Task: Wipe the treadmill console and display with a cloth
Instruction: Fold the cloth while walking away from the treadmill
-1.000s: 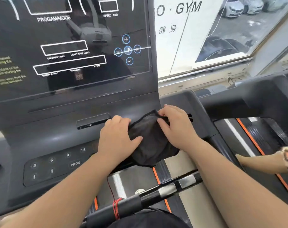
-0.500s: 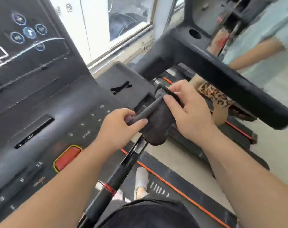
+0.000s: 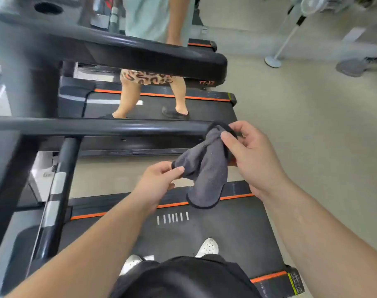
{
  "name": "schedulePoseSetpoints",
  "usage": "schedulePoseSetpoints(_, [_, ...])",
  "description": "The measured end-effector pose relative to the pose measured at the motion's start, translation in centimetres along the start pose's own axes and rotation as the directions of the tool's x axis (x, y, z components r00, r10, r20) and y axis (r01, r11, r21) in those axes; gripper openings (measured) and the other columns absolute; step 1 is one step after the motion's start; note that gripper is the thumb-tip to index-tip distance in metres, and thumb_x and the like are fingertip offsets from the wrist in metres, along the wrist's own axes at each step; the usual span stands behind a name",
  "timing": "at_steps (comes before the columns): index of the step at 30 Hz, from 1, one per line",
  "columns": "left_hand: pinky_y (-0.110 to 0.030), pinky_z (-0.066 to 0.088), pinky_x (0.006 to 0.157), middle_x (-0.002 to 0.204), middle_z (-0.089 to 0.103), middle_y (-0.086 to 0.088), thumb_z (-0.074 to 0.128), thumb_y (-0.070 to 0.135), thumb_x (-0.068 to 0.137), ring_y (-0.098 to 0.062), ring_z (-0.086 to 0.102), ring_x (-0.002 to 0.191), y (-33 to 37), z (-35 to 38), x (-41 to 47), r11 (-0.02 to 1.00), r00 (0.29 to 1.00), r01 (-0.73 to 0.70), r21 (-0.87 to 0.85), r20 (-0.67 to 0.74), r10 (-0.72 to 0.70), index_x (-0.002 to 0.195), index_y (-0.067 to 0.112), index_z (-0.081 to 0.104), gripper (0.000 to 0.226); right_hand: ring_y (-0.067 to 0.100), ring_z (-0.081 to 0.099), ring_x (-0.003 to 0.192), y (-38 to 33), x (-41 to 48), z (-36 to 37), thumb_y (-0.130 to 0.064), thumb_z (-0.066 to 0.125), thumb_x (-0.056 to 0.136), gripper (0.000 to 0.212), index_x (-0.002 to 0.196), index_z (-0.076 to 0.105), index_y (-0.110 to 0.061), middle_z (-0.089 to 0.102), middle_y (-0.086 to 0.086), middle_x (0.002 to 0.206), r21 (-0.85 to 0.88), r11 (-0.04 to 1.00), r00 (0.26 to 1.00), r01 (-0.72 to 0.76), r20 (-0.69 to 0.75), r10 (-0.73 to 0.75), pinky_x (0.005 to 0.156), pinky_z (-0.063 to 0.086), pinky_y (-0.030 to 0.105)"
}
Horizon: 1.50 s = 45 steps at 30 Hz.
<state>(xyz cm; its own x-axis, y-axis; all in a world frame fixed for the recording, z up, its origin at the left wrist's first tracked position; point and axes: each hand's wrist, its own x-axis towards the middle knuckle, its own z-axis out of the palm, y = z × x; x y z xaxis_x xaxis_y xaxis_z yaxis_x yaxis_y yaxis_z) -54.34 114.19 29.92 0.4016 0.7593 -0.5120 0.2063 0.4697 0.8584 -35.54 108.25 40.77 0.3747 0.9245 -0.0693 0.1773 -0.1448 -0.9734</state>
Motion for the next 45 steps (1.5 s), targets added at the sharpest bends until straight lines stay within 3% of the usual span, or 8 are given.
schedulePoseSetpoints(6, [-0.031, 0.043, 0.065, 0.066, 0.057, -0.004, 0.072, 0.017, 0.087, -0.019, 0.05, 0.067, 1.6, 10.5, 4.1, 0.988, 0.999, 0.03, 0.149, -0.037, -0.025, 0.058, 0.016, 0.063, 0.031, 0.024, 0.071, 0.076, 10.3, -1.2, -15.2, -0.025, 0.072, 0.089, 0.01, 0.097, 0.071, -0.032, 0.076, 0.003, 0.082, -0.124, 0.953, 0.926, -0.278, -0.298, 0.232, 0.075, 0.062, 0.046])
schedulePoseSetpoints(10, [-0.034, 0.033, 0.065, 0.064, 0.044, -0.01, 0.073, 0.038, 0.067, -0.021, 0.039, 0.064, 2.7, 18.5, 7.5, 0.945, 1.0, -0.01, 0.327, -0.008, 0.013, 0.062, 0.011, 0.055, 0.033, 0.027, 0.07, 0.089, 17.5, -3.2, -23.9, -0.005, 0.072, 0.093, 0.037, 0.127, 0.068, -0.018, 0.07, 0.007, 0.084, -0.099, 0.844, 0.837, -0.527, -0.231, 0.495, 0.095, 0.058, 0.055])
schedulePoseSetpoints(16, [-0.015, 0.034, 0.036, 0.068, 0.056, -0.004, 0.071, 0.005, 0.085, -0.011, 0.048, 0.037, 5.2, 30.3, 10.8, 0.91, 0.998, -0.042, 0.412, 0.06, 0.018, 0.088, 0.01, 0.065, 0.009, 0.02, 0.066, 0.116, 21.0, -6.0, -33.0, 0.004, 0.074, 0.07, 0.095, 0.152, 0.045, -0.035, 0.063, 0.004, 0.134, -0.024, 0.808, 0.804, -0.589, -0.11, 0.584, 0.105, 0.053, 0.036])
schedulePoseSetpoints(20, [-0.022, 0.041, 0.048, 0.081, 0.06, -0.004, 0.072, 0.009, 0.085, -0.018, 0.053, 0.058, 5.5, 37.5, 13.1, 0.888, 0.974, -0.127, 0.442, 0.224, 0.028, 0.096, 0.023, 0.067, 0.019, 0.01, 0.057, 0.112, 21.9, -6.9, -37.7, 0.013, 0.059, 0.076, 0.089, 0.152, 0.046, -0.032, 0.055, -0.011, 0.125, -0.156, 0.806, 0.808, -0.572, -0.277, 0.52, 0.077, 0.044, -0.001])
schedulePoseSetpoints(24, [-0.024, 0.046, 0.053, 0.079, 0.063, -0.003, 0.071, 0.001, 0.084, -0.017, 0.057, 0.066, 6.1, 44.2, 15.5, 0.857, 0.927, -0.168, 0.488, 0.374, -0.031, 0.087, 0.017, 0.069, 0.016, 0.015, 0.063, 0.093, 23.5, -8.3, -42.5, 0.015, 0.055, 0.083, 0.085, 0.15, 0.046, -0.038, 0.055, -0.007, 0.123, 0.079, 0.78, 0.688, -0.62, -0.424, 0.589, 0.075, 0.054, 0.015])
schedulePoseSetpoints(33, [-0.025, 0.048, 0.06, 0.082, 0.067, 0.005, 0.068, 0.006, 0.071, -0.018, 0.06, 0.07, 8.3, 59.9, 21.9, 0.434, 0.618, -0.667, 0.605, 0.775, -0.132, 0.081, 0.028, 0.064, 0.025, 0.0, 0.068, 0.108, 24.4, -9.0, -52.2, 0.015, 0.043, 0.082, 0.057, 0.102, 0.074, -0.028, 0.066, -0.012, 0.124, 0.397, 0.757, 0.347, -0.518, -0.712, 0.611, 0.083, 0.051, 0.032])
schedulePoseSetpoints(36, [-0.008, 0.036, 0.059, 0.087, 0.06, 0.011, 0.064, -0.002, 0.075, -0.014, 0.056, 0.083, 9.2, 65.3, 22.8, 0.308, 0.466, -0.819, 0.484, 0.874, -0.135, 0.086, 0.024, 0.066, 0.028, 0.002, 0.068, 0.096, 23.8, -9.1, -55.1, 0.017, 0.04, 0.084, 0.053, 0.092, 0.075, -0.021, 0.074, -0.011, 0.101, 0.395, 0.741, 0.274, -0.543, -0.751, 0.601, 0.08, 0.049, 0.012])
schedulePoseSetpoints(45, [-0.011, 0.034, 0.062, 0.084, 0.063, 0.011, 0.073, 0.015, 0.085, -0.004, 0.056, 0.078, 10.5, 80.6, 22.5, 0.205, 0.2, -0.952, 0.225, 0.97, -0.136, 0.08, 0.023, 0.075, 0.009, 0.003, 0.06, 0.088, 24.6, -12.9, -62.9, -0.008, 0.08, 0.08, 0.044, 0.119, 0.072, -0.028, 0.065, -0.021, 0.096, 0.058, 0.601, 0.383, -0.797, -0.721, 0.577, 0.069, 0.039, 0.003])
